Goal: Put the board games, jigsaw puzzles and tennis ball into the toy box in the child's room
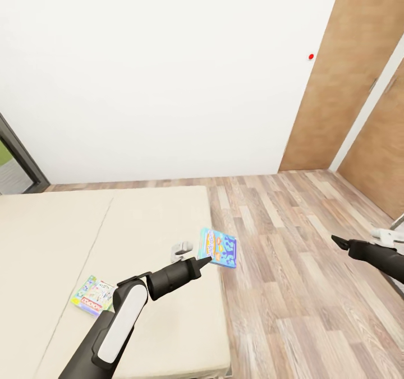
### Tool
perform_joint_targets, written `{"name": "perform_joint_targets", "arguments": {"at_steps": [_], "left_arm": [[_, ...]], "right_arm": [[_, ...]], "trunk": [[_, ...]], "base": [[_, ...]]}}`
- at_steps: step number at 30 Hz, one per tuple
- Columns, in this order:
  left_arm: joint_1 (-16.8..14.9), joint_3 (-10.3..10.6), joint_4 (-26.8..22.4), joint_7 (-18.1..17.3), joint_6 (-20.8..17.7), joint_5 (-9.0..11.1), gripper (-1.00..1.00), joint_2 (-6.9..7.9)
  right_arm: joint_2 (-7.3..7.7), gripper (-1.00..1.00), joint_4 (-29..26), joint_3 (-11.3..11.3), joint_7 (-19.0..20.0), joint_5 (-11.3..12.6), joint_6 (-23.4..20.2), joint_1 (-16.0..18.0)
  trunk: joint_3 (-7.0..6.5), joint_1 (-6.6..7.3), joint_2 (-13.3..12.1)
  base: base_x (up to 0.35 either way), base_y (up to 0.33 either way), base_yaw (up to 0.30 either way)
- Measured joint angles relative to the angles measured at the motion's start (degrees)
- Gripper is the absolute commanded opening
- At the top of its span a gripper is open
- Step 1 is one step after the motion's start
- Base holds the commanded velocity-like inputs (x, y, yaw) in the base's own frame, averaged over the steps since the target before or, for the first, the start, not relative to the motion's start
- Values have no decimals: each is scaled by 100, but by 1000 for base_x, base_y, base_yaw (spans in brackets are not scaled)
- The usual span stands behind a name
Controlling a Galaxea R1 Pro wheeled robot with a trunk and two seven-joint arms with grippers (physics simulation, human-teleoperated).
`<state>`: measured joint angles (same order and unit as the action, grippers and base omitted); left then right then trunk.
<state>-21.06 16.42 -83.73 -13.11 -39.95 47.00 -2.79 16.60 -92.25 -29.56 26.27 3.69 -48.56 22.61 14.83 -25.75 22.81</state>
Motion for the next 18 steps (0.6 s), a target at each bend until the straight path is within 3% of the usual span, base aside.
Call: {"name": "perform_joint_targets", "arguments": {"at_steps": [18], "left_arm": [[0, 0, 5, 7, -1, -6, -100, 0]], "right_arm": [[14, 100, 0, -4, 4, 4, -7, 0]], "trunk": [[-111, 0, -1]], "base": [[0, 0, -86]]}}
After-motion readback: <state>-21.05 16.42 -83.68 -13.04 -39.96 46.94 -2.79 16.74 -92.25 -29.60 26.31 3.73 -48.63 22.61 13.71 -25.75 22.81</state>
